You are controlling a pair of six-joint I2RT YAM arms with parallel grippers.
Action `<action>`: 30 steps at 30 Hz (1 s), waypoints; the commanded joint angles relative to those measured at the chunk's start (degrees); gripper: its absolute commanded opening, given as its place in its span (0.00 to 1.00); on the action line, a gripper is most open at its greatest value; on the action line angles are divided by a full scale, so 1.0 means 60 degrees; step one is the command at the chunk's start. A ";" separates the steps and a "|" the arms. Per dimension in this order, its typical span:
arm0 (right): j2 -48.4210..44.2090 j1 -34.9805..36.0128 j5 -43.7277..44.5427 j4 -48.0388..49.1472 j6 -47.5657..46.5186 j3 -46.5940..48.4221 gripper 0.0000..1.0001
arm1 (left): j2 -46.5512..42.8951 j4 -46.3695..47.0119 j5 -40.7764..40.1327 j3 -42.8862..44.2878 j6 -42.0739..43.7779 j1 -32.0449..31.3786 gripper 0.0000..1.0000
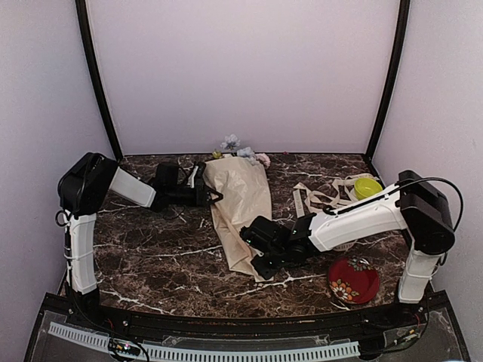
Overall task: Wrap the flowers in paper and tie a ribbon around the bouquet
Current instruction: Press the fold line on the folded bouquet.
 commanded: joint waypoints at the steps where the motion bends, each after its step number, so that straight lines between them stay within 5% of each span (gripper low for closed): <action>1: 0.0240 0.0107 0.0019 0.0116 0.0152 0.0044 0.13 | -0.0455 0.0264 0.0609 -0.0241 -0.0615 -0.0052 0.52; 4: 0.0177 0.0108 0.0012 0.0185 0.0144 0.0079 0.13 | -0.1124 0.0437 -0.0001 -0.1071 -0.0559 -0.0393 0.60; 11: 0.0236 0.0099 0.0060 0.0216 -0.0014 0.0285 0.16 | -0.1917 0.0070 -0.1395 -0.1475 -0.0371 -0.1251 0.59; 16: 0.0187 0.0104 0.0183 0.0206 -0.0009 0.0274 0.17 | -0.2175 -0.1082 -0.2889 -0.1182 -0.0009 -0.1574 0.41; 21: -0.0212 0.0049 0.0018 0.0270 -0.0163 0.0298 0.19 | -0.2711 -0.1418 -0.3196 -0.1282 0.0638 -0.1569 0.01; 30: -0.1289 -0.1002 -0.1143 0.0404 -0.0710 0.0557 0.28 | -0.2277 -0.2568 -0.1718 0.0815 0.2257 -0.1516 0.00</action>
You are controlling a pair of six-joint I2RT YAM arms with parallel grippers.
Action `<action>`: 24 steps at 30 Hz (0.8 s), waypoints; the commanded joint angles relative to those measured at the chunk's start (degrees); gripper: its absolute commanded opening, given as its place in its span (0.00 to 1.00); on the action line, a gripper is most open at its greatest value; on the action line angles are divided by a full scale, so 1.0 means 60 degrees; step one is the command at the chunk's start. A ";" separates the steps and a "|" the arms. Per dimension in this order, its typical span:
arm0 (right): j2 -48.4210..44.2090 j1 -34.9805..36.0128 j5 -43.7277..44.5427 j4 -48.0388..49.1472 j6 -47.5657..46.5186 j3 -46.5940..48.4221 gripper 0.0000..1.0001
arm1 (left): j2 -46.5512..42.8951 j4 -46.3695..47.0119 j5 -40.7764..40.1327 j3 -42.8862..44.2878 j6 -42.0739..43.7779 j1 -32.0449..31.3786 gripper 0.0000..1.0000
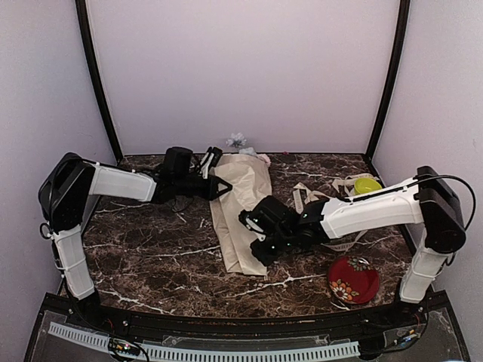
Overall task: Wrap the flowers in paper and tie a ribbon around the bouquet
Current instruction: Press the fold line on the folded bouquet.
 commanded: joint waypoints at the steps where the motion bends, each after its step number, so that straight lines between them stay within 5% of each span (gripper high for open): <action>1: -0.0659 -0.0712 -0.0650 0.0296 -0.0282 0.0370 0.28 | -0.0026 -0.0554 0.0759 0.0933 0.0867 0.0146 0.00; 16: 0.0217 -0.1334 -0.1931 0.0311 -0.1227 0.1354 0.32 | 0.1143 -0.0219 0.1621 0.0065 0.0003 0.1208 0.00; 24: -0.0188 -0.0467 -0.2495 0.0522 -0.2351 0.1170 0.32 | 0.1391 -0.0075 0.1773 -0.0153 -0.0028 0.1207 0.00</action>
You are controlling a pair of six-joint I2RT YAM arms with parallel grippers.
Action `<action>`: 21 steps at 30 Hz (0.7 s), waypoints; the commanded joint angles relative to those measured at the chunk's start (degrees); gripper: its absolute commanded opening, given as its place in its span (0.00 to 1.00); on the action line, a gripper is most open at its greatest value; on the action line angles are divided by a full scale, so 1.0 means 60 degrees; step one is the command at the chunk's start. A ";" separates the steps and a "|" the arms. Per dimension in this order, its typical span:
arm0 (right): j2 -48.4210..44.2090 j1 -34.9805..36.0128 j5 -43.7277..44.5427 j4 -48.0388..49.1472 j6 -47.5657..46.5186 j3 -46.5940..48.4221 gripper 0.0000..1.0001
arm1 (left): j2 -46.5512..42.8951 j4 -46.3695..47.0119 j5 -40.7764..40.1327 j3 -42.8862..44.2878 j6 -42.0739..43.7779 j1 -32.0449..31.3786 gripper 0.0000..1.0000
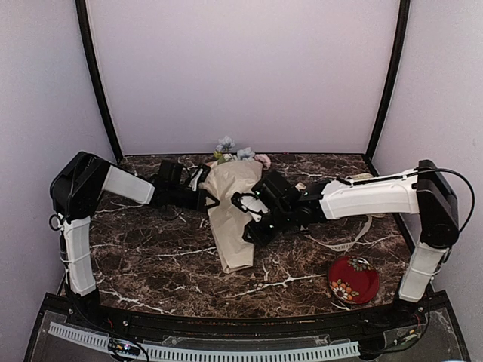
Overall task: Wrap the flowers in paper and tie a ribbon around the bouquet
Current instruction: Press the fold line on the folded bouquet.
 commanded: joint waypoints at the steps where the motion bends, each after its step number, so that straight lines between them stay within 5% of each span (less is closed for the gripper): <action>1: -0.0209 0.0829 -0.0470 0.0360 -0.0887 -0.0032 0.31 | 0.0059 0.0167 0.0217 -0.0154 -0.0041 -0.0012 0.00; 8: 0.0868 0.0889 0.0224 0.0141 -0.0504 -0.0629 0.24 | 0.0343 -0.0028 0.0106 0.0154 0.0072 -0.0009 0.00; 16: -0.0451 0.0821 0.0949 -0.0174 0.0280 -0.2551 0.24 | 0.0346 -0.0426 -0.0028 0.0166 0.0500 -0.0005 0.00; 21: -0.1173 0.0835 0.0911 -0.0700 -0.0096 -0.1726 0.26 | 0.0297 -0.0333 0.0074 0.0108 0.0466 -0.0004 0.00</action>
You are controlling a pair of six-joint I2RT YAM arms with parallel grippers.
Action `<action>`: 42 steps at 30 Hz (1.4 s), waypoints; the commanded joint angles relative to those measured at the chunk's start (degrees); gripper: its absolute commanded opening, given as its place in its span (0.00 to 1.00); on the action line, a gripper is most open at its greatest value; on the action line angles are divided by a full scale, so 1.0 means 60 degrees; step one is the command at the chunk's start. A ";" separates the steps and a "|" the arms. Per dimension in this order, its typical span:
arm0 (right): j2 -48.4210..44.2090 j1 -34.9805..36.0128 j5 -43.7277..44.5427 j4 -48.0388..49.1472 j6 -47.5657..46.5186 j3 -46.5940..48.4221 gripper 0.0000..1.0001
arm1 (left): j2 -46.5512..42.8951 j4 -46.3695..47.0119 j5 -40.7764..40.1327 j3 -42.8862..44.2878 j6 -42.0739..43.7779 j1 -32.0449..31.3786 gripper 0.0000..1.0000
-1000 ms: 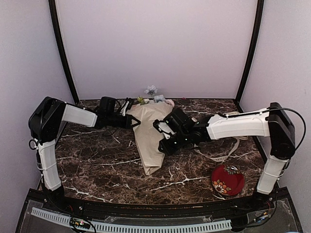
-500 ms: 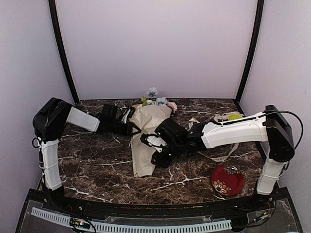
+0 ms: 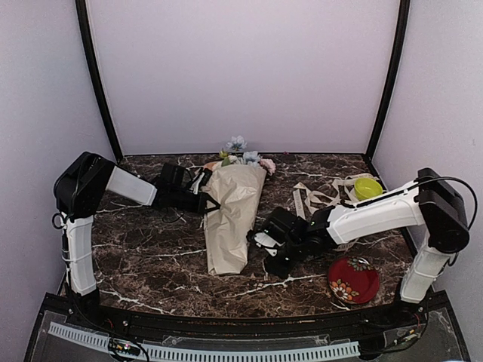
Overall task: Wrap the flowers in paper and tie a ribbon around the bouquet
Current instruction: Press the fold line on the folded bouquet.
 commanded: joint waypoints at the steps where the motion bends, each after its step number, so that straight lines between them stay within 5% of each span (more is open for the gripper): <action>1: -0.0686 -0.0013 0.0014 -0.0346 -0.0261 0.1052 0.26 | -0.0049 -0.0314 -0.0009 0.0030 0.0194 0.0006 0.00; 10: 0.1742 0.0456 -0.0756 0.0539 -0.1113 0.3789 0.20 | -0.0065 -0.0334 -0.0022 0.0010 0.0180 0.0007 0.00; 15: 0.2539 0.0718 -0.1236 0.0286 -0.1197 0.3457 0.09 | -0.0062 -0.0451 -0.0068 0.0077 0.0260 0.0023 0.00; 28: 0.0023 0.1476 -0.1157 -0.0555 -0.1010 0.0870 0.03 | -0.0021 -0.0746 -0.0139 0.0290 0.0365 0.0067 0.00; 34: -0.0561 -0.0136 -0.2046 0.0721 -0.0694 0.1373 0.10 | -0.0021 -0.0680 -0.0068 0.0265 0.0309 0.0061 0.00; 42: 0.1592 -0.2189 -0.3581 0.2454 0.0404 0.2840 0.16 | -0.0021 -0.0936 -0.0035 0.0367 0.0461 0.0055 0.00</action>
